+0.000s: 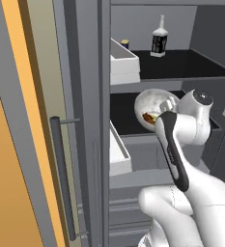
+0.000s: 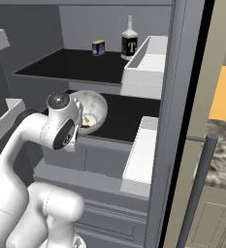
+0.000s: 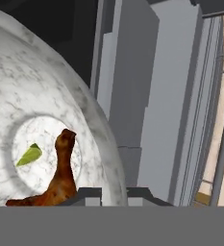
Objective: Pick the chicken drumstick and lemon wedge from their plates and place them in the bowl. Then put the bowl in the fridge.
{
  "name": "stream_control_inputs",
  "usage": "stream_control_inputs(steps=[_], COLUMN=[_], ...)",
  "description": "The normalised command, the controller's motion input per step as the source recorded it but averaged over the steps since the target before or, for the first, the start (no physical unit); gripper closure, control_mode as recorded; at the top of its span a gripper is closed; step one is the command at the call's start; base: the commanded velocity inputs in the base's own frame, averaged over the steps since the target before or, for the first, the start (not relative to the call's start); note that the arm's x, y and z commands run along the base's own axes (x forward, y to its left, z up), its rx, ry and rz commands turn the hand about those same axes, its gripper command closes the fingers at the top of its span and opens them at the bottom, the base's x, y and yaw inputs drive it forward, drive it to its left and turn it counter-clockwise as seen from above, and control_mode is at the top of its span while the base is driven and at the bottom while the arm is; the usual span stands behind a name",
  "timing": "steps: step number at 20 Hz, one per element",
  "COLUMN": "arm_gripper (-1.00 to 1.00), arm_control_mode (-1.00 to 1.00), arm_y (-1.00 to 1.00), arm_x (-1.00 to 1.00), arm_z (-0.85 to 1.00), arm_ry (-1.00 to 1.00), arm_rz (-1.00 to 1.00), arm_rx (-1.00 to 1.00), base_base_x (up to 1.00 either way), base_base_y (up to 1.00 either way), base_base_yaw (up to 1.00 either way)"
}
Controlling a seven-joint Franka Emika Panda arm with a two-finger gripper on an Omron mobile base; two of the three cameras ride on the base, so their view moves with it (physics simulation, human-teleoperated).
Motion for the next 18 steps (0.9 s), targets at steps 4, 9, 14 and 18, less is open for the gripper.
stream_control_inputs(steps=[4, 9, 14, 18], arm_gripper=[1.0, 1.0, 1.0, 1.0], arm_control_mode=[-1.0, -1.0, -1.0, -1.0], arm_y=[0.0, 0.0, 0.03, 0.04], arm_x=[0.37, 0.39, 0.25, 0.3], arm_z=[-0.06, -0.22, -0.28, -0.17], arm_ry=[-0.06, -0.02, 0.0, 0.0], arm_rz=[0.07, 0.07, 0.05, 0.04], arm_rx=[0.0, -0.02, -0.07, -0.05], base_base_x=[0.0, 0.0, 0.0, 0.0], base_base_y=[0.0, 0.0, 0.0, 0.0], base_base_yaw=[0.0, 0.0, 0.0, 0.0])
